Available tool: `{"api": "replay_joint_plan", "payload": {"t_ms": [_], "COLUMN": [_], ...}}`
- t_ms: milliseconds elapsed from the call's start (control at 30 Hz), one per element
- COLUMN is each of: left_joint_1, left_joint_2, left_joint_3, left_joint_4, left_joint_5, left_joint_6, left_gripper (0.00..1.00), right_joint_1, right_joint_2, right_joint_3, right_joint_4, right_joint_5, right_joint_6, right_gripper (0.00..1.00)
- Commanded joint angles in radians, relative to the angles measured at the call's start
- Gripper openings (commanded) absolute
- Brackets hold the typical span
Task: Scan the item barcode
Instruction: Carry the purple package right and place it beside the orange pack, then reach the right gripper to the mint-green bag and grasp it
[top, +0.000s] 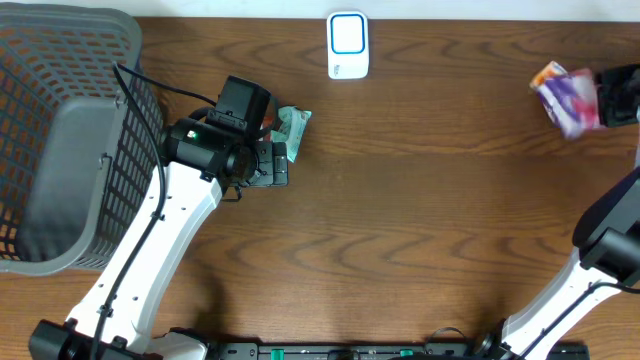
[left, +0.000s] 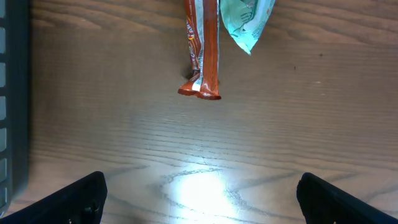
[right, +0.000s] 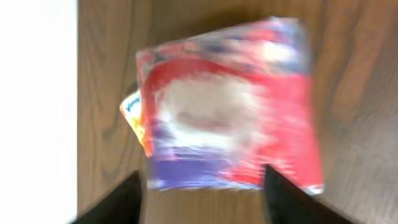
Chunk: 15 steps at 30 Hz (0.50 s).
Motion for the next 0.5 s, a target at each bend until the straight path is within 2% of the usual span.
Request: {"api": "replay_joint_plan", "payload": {"t_ms": [0, 167, 233, 300, 400, 467], "left_joint_1": [0.005, 0.005, 0.005, 0.005, 0.005, 0.005], "left_joint_2": [0.004, 0.004, 0.004, 0.004, 0.004, 0.004], "left_joint_3": [0.004, 0.004, 0.004, 0.004, 0.004, 0.004], "left_joint_4": [-0.003, -0.003, -0.003, -0.003, -0.003, -0.003], "left_joint_5": [0.002, 0.002, 0.002, 0.002, 0.002, 0.002], "left_joint_6": [0.005, 0.005, 0.005, 0.005, 0.005, 0.005], "left_gripper": [0.98, 0.98, 0.98, 0.98, 0.98, 0.98], "right_joint_1": [0.011, 0.045, 0.097, 0.166, 0.287, 0.4], "right_joint_2": [0.004, -0.074, -0.09, -0.09, -0.089, -0.089], "right_joint_3": [0.002, 0.003, 0.003, 0.002, 0.002, 0.002], "right_joint_4": [0.034, 0.056, 0.046, 0.003, -0.101, -0.161], "right_joint_5": [-0.138, -0.461, -0.643, -0.789, -0.776, -0.697], "right_joint_6": [-0.097, -0.267, -0.369, -0.477, -0.586, -0.638], "right_gripper": [0.69, 0.7, 0.83, 0.92, 0.97, 0.99]}}
